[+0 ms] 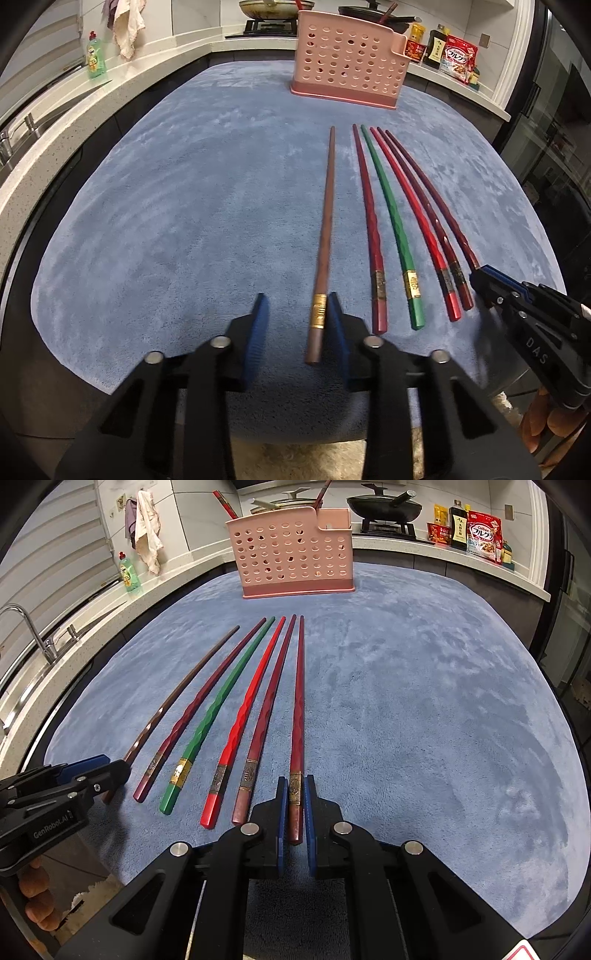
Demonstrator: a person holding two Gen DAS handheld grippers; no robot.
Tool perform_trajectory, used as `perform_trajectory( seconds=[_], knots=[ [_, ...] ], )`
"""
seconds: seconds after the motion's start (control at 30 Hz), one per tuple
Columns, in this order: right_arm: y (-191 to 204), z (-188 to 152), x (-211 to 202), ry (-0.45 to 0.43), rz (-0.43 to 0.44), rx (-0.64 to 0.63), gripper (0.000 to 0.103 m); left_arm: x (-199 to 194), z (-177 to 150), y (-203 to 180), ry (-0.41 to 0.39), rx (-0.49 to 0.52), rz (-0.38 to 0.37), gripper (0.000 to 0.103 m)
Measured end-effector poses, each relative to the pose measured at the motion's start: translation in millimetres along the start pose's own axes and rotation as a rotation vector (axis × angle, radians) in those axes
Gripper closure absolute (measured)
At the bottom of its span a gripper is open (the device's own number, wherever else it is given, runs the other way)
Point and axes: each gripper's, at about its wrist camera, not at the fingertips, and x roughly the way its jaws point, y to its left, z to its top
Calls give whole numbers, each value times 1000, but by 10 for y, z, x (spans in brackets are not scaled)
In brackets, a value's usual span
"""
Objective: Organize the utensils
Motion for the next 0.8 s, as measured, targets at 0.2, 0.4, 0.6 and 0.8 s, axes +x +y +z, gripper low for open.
perform_trajectory(
  seconds=[0.2, 0.4, 0.6, 0.8],
  knots=[
    [-7, -4, -8, 2, 5, 4, 95, -10, 17, 1, 16, -2, -33, 94],
    [-39, 18, -46, -1, 8, 16, 95, -16, 52, 44, 46, -27, -74, 94],
    [-77, 126, -208, -41, 17, 28, 96, -164, 139, 48, 35, -30, -96, 95],
    [-118, 343, -457, -109, 25, 36, 96, -425, 342, 43, -17, -30, -128, 95]
  ],
)
